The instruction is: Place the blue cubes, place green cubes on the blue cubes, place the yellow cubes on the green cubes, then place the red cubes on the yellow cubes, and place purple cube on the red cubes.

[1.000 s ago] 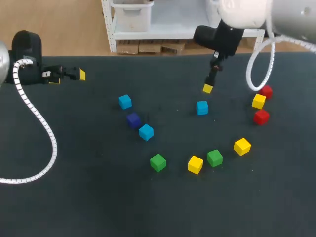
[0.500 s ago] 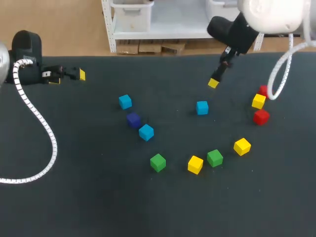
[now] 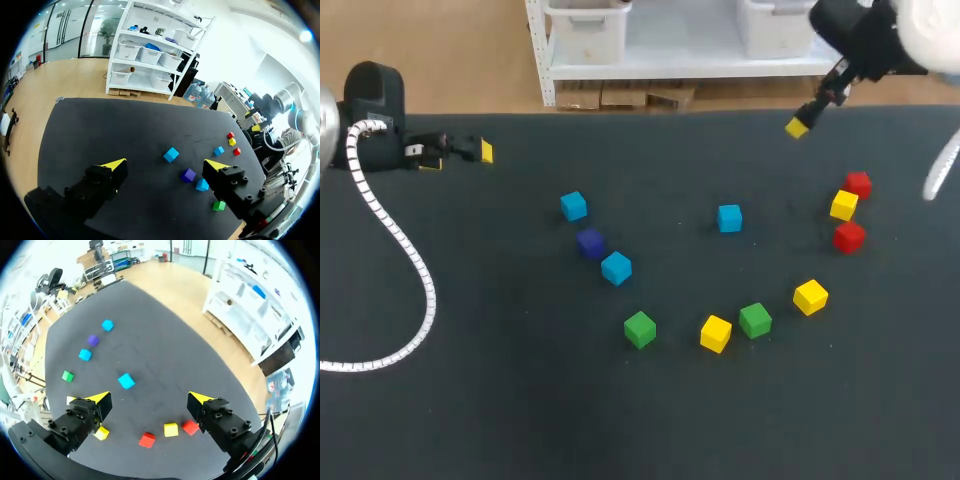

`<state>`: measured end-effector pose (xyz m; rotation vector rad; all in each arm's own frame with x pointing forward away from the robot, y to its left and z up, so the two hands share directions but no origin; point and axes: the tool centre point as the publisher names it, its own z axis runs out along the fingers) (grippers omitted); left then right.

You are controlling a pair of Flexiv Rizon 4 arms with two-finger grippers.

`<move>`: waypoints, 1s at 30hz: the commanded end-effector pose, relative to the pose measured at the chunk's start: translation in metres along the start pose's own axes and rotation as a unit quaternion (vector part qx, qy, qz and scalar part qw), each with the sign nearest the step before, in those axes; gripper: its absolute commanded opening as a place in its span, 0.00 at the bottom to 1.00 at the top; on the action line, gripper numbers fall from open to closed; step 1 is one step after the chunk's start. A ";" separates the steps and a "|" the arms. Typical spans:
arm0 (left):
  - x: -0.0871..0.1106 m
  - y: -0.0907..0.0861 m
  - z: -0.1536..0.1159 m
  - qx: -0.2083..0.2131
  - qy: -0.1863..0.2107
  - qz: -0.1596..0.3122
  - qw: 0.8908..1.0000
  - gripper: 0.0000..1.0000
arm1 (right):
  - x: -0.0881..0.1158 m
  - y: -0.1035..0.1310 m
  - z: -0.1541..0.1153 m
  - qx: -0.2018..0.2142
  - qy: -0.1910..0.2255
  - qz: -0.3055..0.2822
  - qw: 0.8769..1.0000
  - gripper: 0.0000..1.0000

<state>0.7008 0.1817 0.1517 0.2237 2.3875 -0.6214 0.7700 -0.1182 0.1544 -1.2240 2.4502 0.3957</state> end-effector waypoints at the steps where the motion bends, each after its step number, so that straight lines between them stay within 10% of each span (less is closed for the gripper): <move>1: 0.001 0.002 0.000 0.004 -0.002 0.001 1.000 1.00 | 0.015 -0.006 -0.019 0.017 -0.058 0.017 0.998 1.00; 30: 0.001 0.002 0.000 0.004 -0.002 0.001 1.000 1.00 | 0.092 -0.056 -0.066 0.073 -0.124 0.129 0.981 1.00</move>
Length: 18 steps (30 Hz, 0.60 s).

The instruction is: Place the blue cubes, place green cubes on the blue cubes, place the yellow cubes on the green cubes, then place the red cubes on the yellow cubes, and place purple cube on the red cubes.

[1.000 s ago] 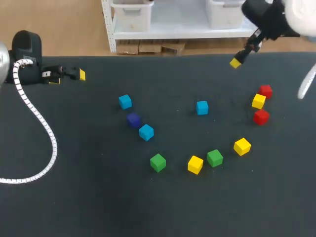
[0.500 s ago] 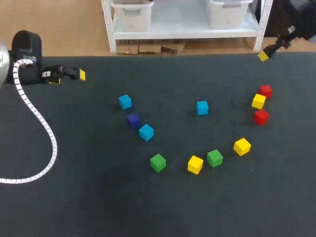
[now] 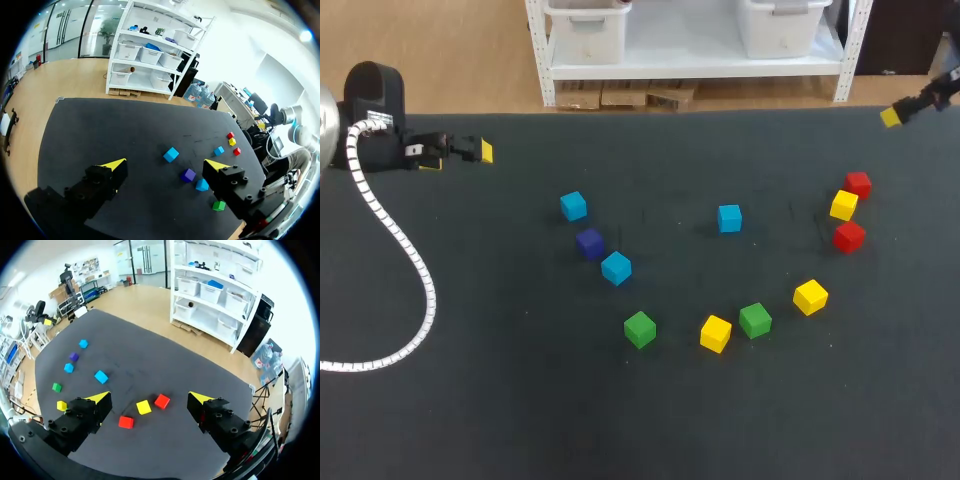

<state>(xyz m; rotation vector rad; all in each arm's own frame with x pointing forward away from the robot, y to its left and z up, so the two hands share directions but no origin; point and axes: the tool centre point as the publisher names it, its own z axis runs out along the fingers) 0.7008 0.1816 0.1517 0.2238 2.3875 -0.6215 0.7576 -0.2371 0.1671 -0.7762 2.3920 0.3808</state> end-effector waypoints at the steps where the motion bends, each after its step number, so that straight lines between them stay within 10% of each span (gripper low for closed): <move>1: 0.001 0.002 0.000 0.004 -0.002 0.001 1.000 1.00 | 0.006 -0.001 -0.006 -0.004 -0.017 0.009 1.000 1.00; 18: 0.001 0.002 0.000 0.004 -0.002 0.001 1.000 1.00 | -0.002 -0.002 -0.009 0.017 -0.070 0.002 0.997 1.00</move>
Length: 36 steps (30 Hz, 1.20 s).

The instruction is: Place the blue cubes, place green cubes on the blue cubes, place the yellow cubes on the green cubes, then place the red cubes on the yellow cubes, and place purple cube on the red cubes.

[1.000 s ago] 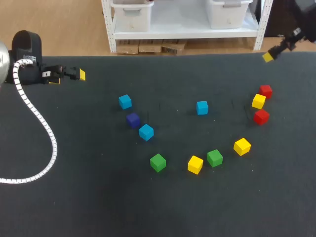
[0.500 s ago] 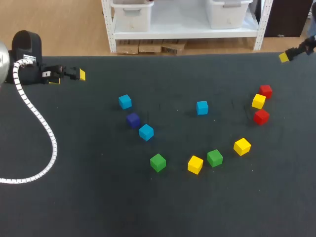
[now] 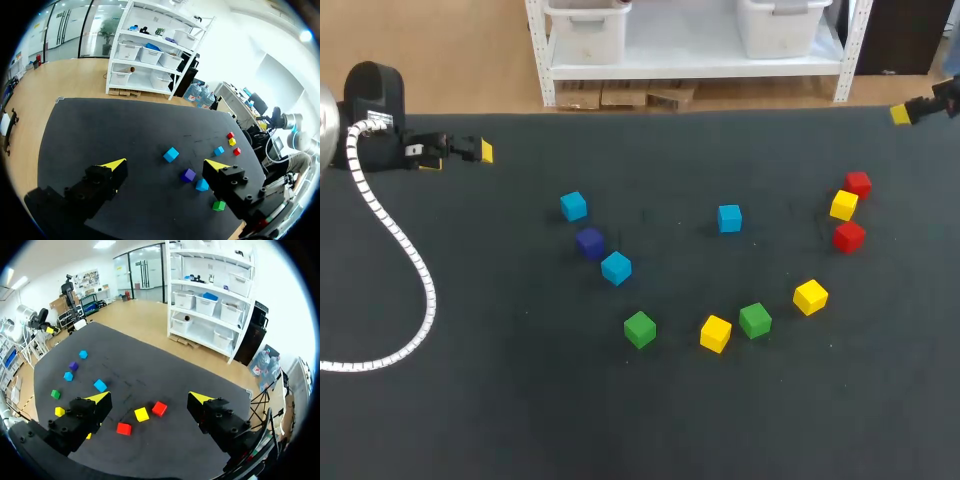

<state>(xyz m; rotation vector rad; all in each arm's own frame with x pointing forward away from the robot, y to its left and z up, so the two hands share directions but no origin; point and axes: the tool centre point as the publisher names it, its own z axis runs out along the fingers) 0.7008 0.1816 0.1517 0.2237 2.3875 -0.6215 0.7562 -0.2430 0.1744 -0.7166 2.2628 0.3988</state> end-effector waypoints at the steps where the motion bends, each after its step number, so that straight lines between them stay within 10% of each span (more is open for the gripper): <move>1: 0.001 0.002 0.000 0.004 -0.002 0.001 1.000 1.00 | -0.002 0.000 -0.001 0.008 -0.002 0.001 1.000 1.00; 20: 0.001 0.002 0.000 0.004 -0.002 0.001 1.000 1.00 | -0.004 -0.001 -0.002 0.008 -0.001 0.005 1.000 1.00; 25: -0.025 -0.050 -0.045 0.015 0.024 0.111 0.993 1.00 | -0.004 -0.001 -0.002 0.008 -0.001 0.005 1.000 1.00; 36: -0.040 -0.072 -0.062 -0.045 0.133 0.219 0.966 1.00 | -0.004 -0.001 -0.002 0.008 -0.001 0.005 1.000 1.00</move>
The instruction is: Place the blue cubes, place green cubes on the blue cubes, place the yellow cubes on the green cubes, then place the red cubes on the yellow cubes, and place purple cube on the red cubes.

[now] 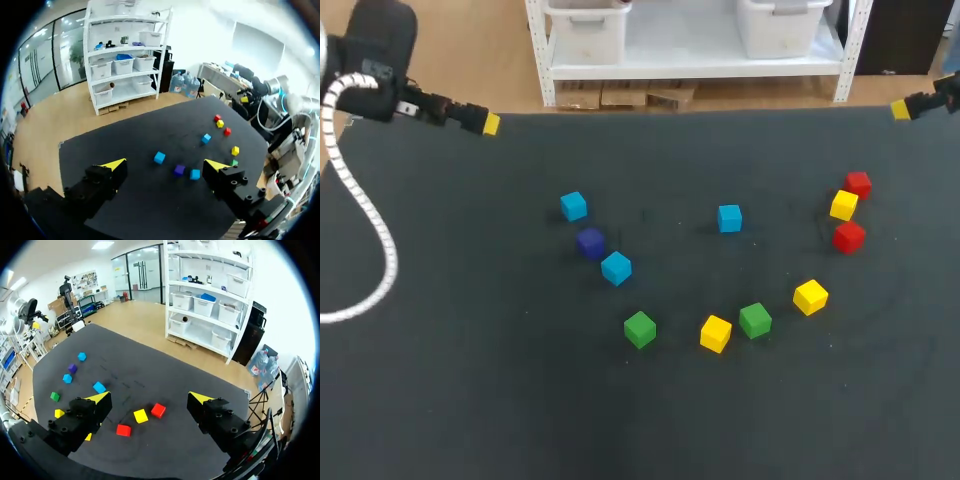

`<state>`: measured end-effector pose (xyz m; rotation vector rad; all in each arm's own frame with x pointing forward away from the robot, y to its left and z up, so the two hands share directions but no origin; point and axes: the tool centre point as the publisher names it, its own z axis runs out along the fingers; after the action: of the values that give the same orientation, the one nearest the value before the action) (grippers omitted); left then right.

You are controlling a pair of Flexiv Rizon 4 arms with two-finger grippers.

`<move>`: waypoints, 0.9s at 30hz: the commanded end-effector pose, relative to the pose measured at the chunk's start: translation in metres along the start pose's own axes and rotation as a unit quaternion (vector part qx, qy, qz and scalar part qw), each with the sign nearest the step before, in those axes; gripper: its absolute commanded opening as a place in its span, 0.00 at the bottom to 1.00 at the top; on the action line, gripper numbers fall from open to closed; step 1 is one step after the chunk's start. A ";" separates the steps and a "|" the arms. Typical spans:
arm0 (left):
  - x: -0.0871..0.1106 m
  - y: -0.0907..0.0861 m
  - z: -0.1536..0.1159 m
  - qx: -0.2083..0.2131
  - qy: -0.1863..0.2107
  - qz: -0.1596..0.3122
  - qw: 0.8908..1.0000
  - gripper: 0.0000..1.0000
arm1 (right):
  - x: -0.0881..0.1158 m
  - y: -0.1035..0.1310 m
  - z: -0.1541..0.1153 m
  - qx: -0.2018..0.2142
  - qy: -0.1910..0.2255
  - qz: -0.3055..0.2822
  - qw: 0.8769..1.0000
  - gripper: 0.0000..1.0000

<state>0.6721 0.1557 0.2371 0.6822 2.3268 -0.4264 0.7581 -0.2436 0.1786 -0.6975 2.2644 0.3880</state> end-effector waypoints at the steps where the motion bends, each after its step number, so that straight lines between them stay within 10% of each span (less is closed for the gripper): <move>1: -0.009 -0.005 0.003 -0.018 0.120 0.051 0.991 1.00 | 0.000 0.000 0.000 0.001 0.001 0.000 1.000 1.00; 19: 0.001 0.007 0.116 0.039 0.247 0.093 0.964 1.00 | 0.000 0.000 0.000 0.001 0.001 0.000 1.000 1.00; 27: 0.033 0.006 0.164 0.022 0.314 0.167 0.934 1.00 | 0.000 0.000 0.000 0.001 0.001 0.000 1.000 1.00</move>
<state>0.7269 0.1092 0.1171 1.2612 2.5717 -0.2067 0.7581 -0.2435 0.1786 -0.6976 2.2644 0.3881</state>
